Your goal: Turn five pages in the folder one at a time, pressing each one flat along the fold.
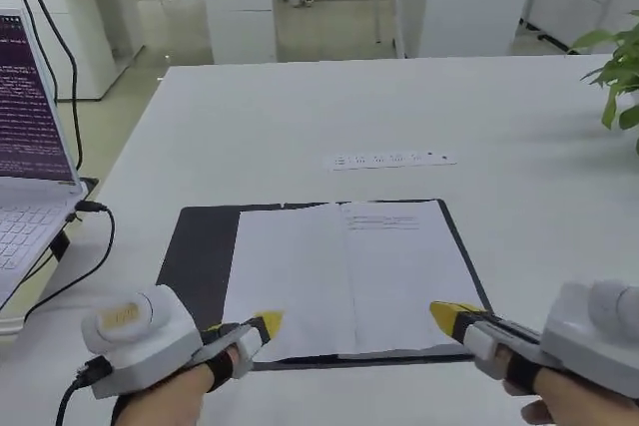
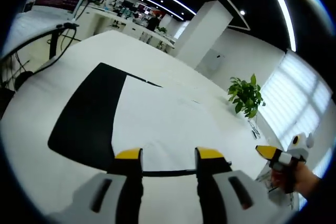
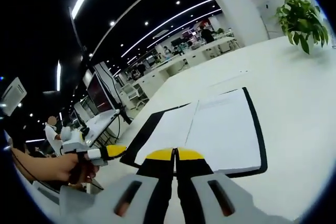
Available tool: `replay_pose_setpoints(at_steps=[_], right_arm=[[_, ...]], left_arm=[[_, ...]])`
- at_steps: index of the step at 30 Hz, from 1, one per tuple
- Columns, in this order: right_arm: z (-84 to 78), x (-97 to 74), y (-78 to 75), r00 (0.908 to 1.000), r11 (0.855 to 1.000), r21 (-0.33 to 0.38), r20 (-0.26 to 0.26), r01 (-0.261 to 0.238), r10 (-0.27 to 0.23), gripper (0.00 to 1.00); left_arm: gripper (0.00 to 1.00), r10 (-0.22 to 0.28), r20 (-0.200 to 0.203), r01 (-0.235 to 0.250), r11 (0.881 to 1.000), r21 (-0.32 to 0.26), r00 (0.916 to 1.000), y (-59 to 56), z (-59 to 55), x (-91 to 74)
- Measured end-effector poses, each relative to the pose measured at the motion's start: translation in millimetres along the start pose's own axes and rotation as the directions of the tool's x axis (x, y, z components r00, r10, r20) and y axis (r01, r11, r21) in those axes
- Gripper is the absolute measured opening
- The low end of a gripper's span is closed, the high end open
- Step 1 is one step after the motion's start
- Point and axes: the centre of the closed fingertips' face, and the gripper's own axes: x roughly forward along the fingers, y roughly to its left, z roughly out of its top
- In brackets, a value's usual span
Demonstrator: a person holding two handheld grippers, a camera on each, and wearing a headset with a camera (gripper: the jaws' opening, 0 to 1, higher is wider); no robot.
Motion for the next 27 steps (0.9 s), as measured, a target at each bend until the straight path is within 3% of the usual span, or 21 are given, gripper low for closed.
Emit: replay_pose_setpoints(at_steps=[2, 8, 11, 13, 16, 18, 22, 27], right_arm=[[4.2, -7.2, -9.2, 0.9998, 1.000, 0.006, -0.003, 0.020, -0.020, 0.02], [9.5, -25.5, -30.8, 0.9977, 0.998, -0.011, -0.016, 0.066, -0.066, 0.26], [10.8, -35.1, -36.1, 0.9975, 0.997, -0.029, -0.013, 0.069, -0.070, 0.32], [10.9, -41.0, -37.5, 0.9978, 0.997, -0.052, -0.013, 0.065, -0.066, 0.39], [11.7, -48.2, -37.8, 0.9981, 0.995, -0.084, -0.009, 0.060, -0.061, 0.50], [10.7, -52.0, -37.6, 0.9984, 0.991, -0.121, -0.016, 0.053, -0.055, 0.55], [10.2, -56.1, -43.4, 0.9966, 0.985, -0.154, -0.016, 0.077, -0.081, 0.70], [12.0, -61.3, -44.0, 0.9960, 0.986, -0.142, 0.006, 0.089, -0.089, 0.93]], left_arm=[[0.44, -0.004, 0.002, 0.004, 1.000, 0.000, 1.0000, -6.0, 1.2, -10.2], [0.51, -0.016, 0.039, 0.014, 0.999, 0.031, 0.9991, -19.1, 9.3, -31.7], [0.61, -0.019, 0.046, 0.017, 0.998, 0.059, 0.9988, -25.5, 11.2, -40.1], [0.71, -0.017, 0.049, 0.011, 0.994, 0.112, 0.9987, -27.2, 12.2, -44.2], [0.79, -0.004, 0.051, -0.007, 0.977, 0.215, 0.9987, -29.0, 13.0, -50.9], [0.85, 0.005, 0.045, -0.016, 0.970, 0.241, 0.9990, -29.4, 11.4, -52.9], [0.97, 0.018, 0.047, -0.033, 0.942, 0.334, 0.9987, -33.6, 9.5, -58.7], [0.99, 0.049, 0.031, -0.057, 0.904, 0.424, 0.9983, -30.9, 5.3, -64.2]])
